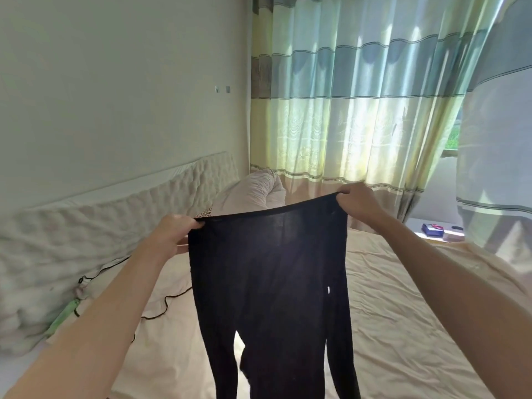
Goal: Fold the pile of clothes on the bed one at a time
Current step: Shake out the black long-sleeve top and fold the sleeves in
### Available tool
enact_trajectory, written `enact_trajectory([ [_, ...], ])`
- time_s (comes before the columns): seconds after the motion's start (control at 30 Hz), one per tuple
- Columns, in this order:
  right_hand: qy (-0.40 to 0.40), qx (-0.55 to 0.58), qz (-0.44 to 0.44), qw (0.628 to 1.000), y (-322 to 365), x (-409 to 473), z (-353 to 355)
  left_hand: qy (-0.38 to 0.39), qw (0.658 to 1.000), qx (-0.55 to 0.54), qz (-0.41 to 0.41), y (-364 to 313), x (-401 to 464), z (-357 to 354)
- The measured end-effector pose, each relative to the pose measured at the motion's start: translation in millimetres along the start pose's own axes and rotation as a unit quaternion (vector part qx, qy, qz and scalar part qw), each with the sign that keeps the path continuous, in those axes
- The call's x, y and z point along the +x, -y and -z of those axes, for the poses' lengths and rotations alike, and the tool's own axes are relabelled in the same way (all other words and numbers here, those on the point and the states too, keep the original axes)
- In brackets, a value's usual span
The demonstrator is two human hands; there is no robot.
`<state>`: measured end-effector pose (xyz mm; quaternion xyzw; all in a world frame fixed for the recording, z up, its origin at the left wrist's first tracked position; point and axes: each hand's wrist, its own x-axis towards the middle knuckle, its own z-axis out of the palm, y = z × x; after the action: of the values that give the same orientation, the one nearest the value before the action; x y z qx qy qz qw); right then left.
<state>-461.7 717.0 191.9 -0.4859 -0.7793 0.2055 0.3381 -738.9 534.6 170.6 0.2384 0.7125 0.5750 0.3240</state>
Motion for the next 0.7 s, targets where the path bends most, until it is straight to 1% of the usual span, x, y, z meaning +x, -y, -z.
enact_trajectory([
  [0.1, 0.060, 0.117, 0.007, 0.991, -3.9, -10.4, -2.8, 0.015, 0.993, -0.112, 0.042, 5.4, 2.6, -3.1],
  [0.13, 0.069, 0.156, 0.003, 0.985, -4.1, -14.3, -3.7, 0.020, 0.991, -0.128, 0.045, 5.6, 2.3, -6.2],
  [0.2, 0.085, 0.206, 0.002, 0.975, -4.0, -21.0, -6.6, 0.018, 0.992, -0.122, 0.022, 2.5, 0.9, -14.3],
  [0.27, 0.121, 0.181, 0.007, 0.976, -6.3, -27.4, -9.1, 0.011, 0.995, -0.094, -0.037, -3.0, -0.7, -21.5],
  [0.33, 0.207, 0.121, 0.010, 0.971, -13.5, -32.6, -8.8, 0.005, 0.994, -0.047, -0.101, -8.8, -2.1, -25.0],
  [0.4, 0.303, 0.085, 0.005, 0.949, -24.2, -36.2, -7.0, 0.005, 0.989, 0.023, -0.147, -11.9, -1.7, -25.6],
  [0.43, 0.324, 0.074, -0.004, 0.943, -29.5, -37.2, -7.3, 0.013, 0.984, 0.061, -0.165, -12.7, -1.0, -26.3],
  [0.47, 0.321, 0.068, -0.014, 0.945, -34.6, -37.3, -9.1, 0.024, 0.978, 0.100, -0.181, -12.4, -0.3, -27.1],
  [0.5, 0.296, 0.067, -0.019, 0.953, -39.1, -36.2, -12.2, 0.034, 0.970, 0.140, -0.195, -11.6, 1.0, -27.6],
  [0.53, 0.250, 0.070, -0.020, 0.965, -42.9, -34.0, -16.0, 0.040, 0.960, 0.181, -0.209, -10.5, 2.1, -27.8],
  [0.6, 0.126, 0.064, -0.022, 0.990, -50.3, -28.8, -21.3, 0.040, 0.934, 0.262, -0.239, -7.3, 5.3, -26.1],
  [0.63, 0.069, 0.048, -0.021, 0.996, -53.5, -26.7, -21.3, 0.031, 0.922, 0.293, -0.252, -4.7, 6.9, -23.7],
  [0.7, 0.002, 0.028, -0.011, 1.000, -58.6, -26.1, -19.5, -0.009, 0.900, 0.340, -0.272, 1.4, 9.1, -17.3],
])
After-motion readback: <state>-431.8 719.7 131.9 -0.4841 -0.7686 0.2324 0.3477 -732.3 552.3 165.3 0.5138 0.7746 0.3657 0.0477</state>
